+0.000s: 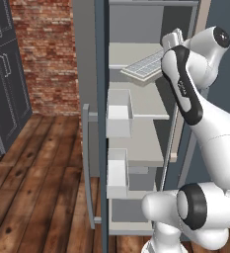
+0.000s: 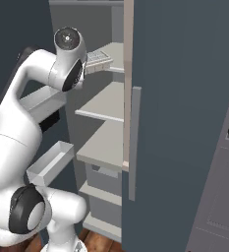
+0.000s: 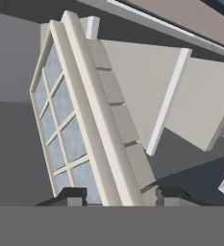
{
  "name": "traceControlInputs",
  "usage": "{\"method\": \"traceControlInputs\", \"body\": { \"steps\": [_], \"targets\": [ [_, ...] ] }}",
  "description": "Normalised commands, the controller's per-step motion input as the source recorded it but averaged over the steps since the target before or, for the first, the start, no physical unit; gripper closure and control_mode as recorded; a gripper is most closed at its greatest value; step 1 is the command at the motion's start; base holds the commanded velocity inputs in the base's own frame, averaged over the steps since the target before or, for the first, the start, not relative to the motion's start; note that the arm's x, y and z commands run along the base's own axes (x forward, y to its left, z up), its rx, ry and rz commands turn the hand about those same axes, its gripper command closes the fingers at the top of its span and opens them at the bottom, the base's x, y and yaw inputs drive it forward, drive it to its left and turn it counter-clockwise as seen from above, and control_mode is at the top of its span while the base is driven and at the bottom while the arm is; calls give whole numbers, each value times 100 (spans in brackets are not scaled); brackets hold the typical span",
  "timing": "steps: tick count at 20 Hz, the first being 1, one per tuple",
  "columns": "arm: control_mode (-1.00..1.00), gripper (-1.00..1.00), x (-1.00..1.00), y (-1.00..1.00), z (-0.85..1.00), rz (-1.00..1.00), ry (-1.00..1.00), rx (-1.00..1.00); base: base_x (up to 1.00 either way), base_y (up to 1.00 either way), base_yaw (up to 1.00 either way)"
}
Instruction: The ice cube tray has been filled with water. Take the tray and place it in the freezer to make ice. Close the freezer door after placing the tray.
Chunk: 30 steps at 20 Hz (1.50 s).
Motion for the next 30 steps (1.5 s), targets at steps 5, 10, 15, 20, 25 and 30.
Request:
{"method": "traceControlInputs", "body": {
  "steps": [5,10,15,20,25,30],
  "targets": [
    [-100,100,22,-22,0,-2,0,1,0,0,0],
    [-100,100,25,-20,0,-3,0,1,0,0,0],
    [-100,100,41,-2,0,-7,0,0,0,0,0],
    [-100,100,34,0,0,-13,0,0,0,0,0],
    [-100,100,27,0,0,-11,0,0,0,0,0],
    [-100,100,41,0,0,-9,0,0,0,0,0]
  ]
}}
